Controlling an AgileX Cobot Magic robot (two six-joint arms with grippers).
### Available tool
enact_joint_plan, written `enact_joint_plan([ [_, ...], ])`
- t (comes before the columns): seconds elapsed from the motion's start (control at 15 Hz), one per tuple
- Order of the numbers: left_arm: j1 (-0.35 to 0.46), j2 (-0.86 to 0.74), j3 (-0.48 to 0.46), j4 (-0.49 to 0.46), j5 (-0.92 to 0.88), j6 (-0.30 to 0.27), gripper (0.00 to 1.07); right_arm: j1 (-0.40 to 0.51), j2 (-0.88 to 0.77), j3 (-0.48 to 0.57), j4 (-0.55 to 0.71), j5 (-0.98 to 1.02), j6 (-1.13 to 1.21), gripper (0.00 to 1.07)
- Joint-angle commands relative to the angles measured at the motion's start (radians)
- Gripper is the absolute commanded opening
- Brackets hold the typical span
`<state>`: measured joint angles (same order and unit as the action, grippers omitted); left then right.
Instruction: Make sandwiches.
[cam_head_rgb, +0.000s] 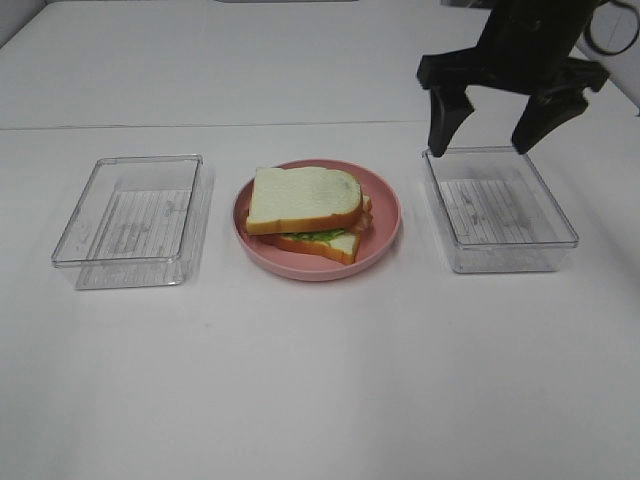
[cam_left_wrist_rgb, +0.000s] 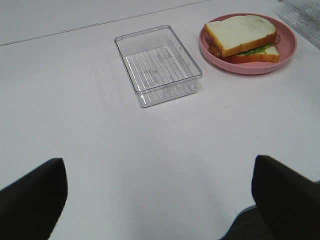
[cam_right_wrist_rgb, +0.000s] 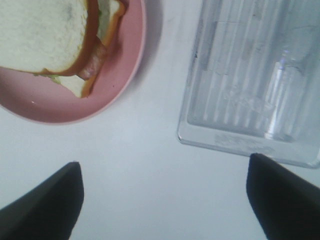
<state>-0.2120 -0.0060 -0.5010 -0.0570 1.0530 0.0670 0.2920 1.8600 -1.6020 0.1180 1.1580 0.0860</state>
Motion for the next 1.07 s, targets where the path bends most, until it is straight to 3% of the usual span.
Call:
enact_joint_plan([
  [0.07,0.001,-0.022,0.002,0.002,-0.008,-0.005,0.95,-0.001,-0.118,0.002,-0.054,0.079,0.003,0.83],
  [0.4,0.001,-0.022,0.002,0.002,-0.008,-0.005,0.95,-0.001,-0.368,0.003,-0.052,0.133,0.002,0.83],
  [0.53,0.001,-0.022,0.002,0.002,-0.008,-0.005,0.95,-0.001,-0.493,0.049,-0.041,0.133,0.002,0.83],
  [0.67,0.001,-0.022,0.002,0.002,-0.008,-0.005,0.95,-0.001,-0.625,0.164,-0.039,0.133,0.002,0.83],
  [0.73,0.001,-0.022,0.002,0.002,-0.008,-0.005,0.95,-0.001,-0.730,0.275,-0.038,0.133,0.002,0.83],
  [0.8,0.001,-0.022,0.002,0.002,-0.008,-0.005,0.95,-0.001,-0.894,0.457,-0.026,0.132,0.004,0.83],
  [1.07,0.001,-0.022,0.002,0.002,-0.008,-0.005,0.95,-0.001,-1.162,0.777,-0.025,0.124,0.000,0.83],
])
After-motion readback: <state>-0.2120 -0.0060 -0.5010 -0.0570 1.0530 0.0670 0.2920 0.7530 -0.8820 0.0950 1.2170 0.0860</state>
